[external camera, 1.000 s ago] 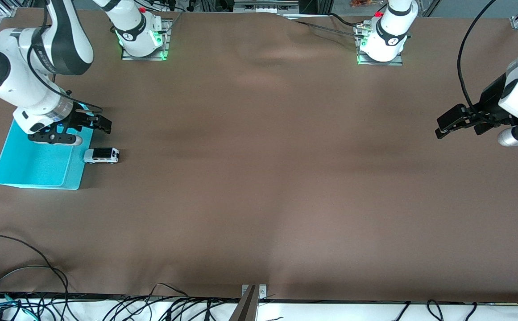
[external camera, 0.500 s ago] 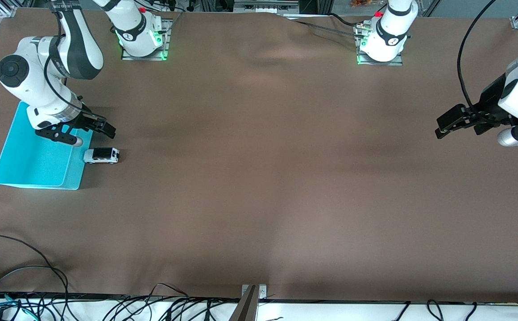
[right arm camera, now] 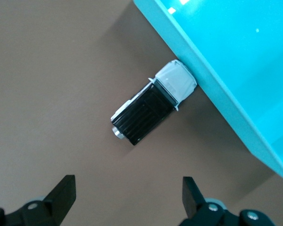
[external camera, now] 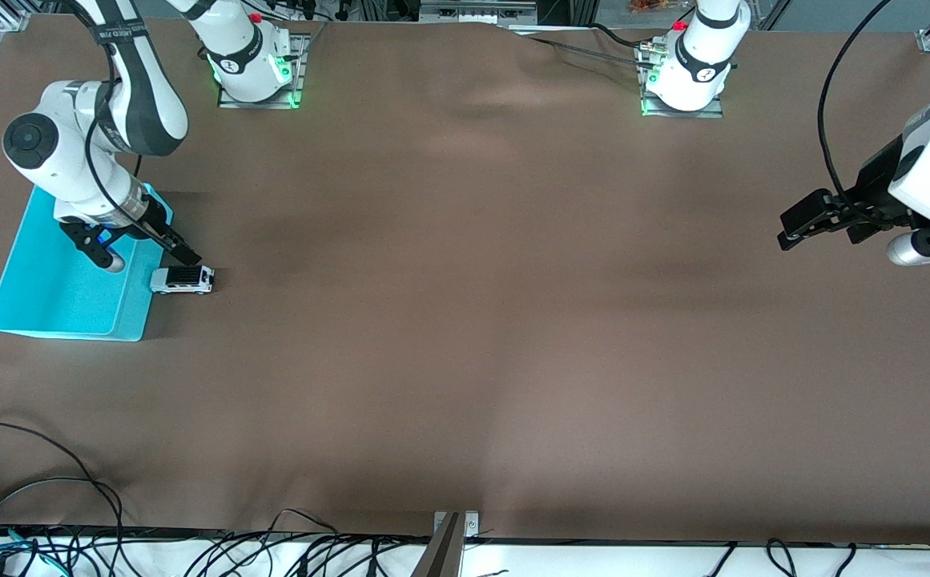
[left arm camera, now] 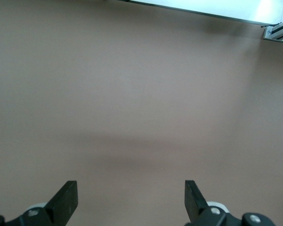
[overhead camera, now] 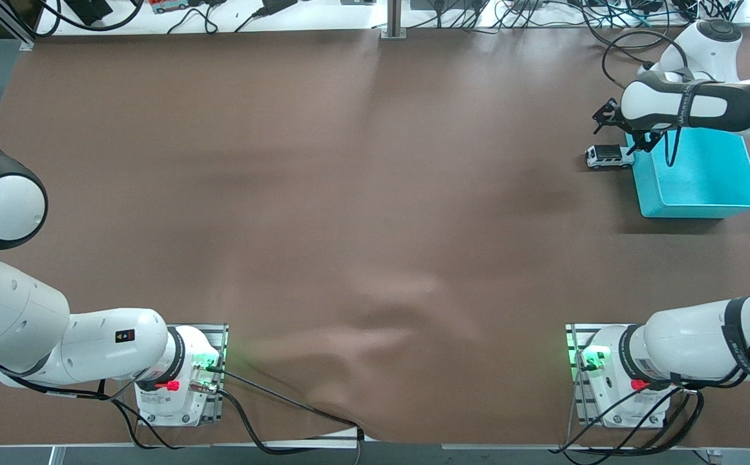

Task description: Wind and store white jeep toy

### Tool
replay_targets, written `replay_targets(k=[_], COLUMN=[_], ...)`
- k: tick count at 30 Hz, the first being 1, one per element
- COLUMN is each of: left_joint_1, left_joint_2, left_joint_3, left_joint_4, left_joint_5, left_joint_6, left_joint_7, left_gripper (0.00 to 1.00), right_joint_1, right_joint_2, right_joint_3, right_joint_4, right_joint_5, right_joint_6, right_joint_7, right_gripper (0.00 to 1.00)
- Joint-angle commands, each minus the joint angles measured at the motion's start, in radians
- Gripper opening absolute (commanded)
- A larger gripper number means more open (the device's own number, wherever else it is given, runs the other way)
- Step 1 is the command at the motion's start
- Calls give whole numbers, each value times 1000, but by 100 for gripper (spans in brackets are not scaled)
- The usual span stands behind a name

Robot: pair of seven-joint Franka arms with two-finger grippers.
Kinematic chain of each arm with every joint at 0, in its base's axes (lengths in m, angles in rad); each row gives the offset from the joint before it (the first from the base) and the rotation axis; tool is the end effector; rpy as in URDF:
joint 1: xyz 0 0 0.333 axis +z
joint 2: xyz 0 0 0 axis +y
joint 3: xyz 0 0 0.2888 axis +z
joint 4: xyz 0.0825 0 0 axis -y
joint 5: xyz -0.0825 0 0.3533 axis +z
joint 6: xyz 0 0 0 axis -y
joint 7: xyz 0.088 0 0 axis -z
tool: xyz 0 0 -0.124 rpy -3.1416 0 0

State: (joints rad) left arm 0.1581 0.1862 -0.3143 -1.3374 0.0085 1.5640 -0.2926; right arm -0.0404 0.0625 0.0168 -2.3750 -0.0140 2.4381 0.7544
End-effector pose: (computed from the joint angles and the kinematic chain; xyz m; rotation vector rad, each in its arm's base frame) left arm 0.5700 -0.0711 0.5849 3.0747 0.2205 0.0576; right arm 0.4799 -0.0115 0.2763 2.9064 -1.1733 0.0054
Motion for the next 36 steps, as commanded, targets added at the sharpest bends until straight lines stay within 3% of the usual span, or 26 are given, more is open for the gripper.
replay_targets(k=[1,14,36], left_joint_1=[3,1,0], left_joint_2=[-2,-2,-2], left_joint_3=[-2,-2,-2], left_joint_4=[1,1,1], left_joint_5=[-16,-15,-15], left_joint_6=[-12,-12,-12], left_joint_7=[21,21,21], left_gripper=[100,100,100], right_joint_1=[-4,-6,-19], right_joint_2=[46,125,224], right_joint_3=[-3,-23,-47], right_joint_4=[-10,-3,33], right_joint_5=[-12,-14,-47], right_joint_6=[67,180,280], right_joint_7=[143,381,491], right_gripper=[100,100,100])
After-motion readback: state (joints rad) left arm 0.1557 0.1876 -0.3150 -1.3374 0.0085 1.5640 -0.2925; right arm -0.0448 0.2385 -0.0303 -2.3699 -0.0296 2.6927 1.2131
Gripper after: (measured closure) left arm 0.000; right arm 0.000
